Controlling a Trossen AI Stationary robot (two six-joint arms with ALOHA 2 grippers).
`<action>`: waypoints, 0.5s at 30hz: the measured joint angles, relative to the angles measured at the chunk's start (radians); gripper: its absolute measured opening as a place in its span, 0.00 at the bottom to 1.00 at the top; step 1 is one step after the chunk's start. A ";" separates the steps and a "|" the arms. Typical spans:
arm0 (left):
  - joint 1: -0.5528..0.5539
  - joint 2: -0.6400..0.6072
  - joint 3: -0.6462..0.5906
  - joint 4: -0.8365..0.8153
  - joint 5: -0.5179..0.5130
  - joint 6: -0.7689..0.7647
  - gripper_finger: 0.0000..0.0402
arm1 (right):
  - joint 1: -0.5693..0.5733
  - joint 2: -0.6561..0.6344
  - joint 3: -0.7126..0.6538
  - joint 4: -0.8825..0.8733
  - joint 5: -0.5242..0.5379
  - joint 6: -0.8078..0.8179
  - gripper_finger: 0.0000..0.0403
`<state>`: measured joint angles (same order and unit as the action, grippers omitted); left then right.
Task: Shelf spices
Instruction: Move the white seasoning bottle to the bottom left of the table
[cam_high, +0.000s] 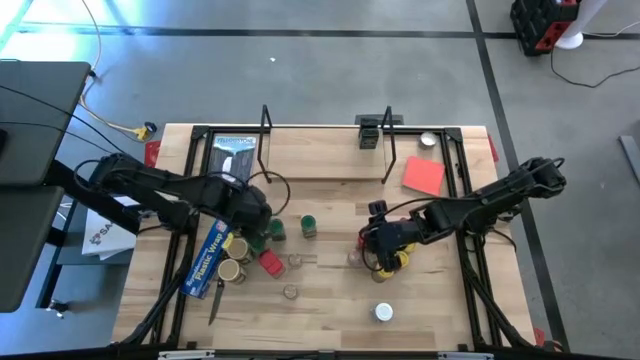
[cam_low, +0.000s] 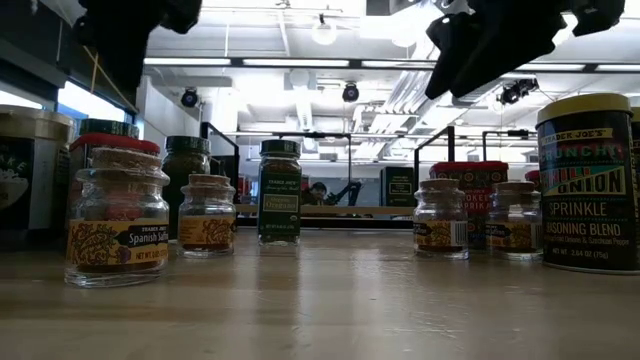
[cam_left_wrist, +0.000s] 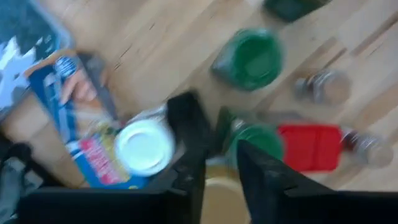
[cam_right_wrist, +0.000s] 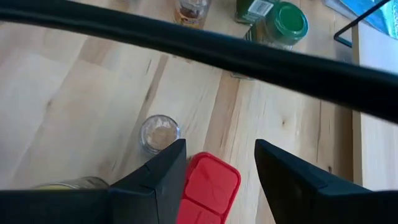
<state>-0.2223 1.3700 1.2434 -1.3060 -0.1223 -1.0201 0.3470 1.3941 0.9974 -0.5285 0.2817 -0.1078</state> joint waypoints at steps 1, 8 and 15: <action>0.008 -0.007 0.000 -0.025 0.024 0.015 0.28 | 0.000 0.000 0.000 0.002 0.000 0.003 0.46; 0.022 -0.027 0.000 -0.216 0.050 0.042 0.54 | 0.000 0.000 0.000 0.039 0.003 0.000 0.46; 0.072 -0.027 -0.078 -0.145 0.052 0.003 0.72 | 0.000 0.000 0.000 0.040 0.000 -0.001 0.46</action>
<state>-0.1502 1.3430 1.1651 -1.4510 -0.0698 -1.0168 0.3470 1.3941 0.9977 -0.4881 0.2815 -0.1087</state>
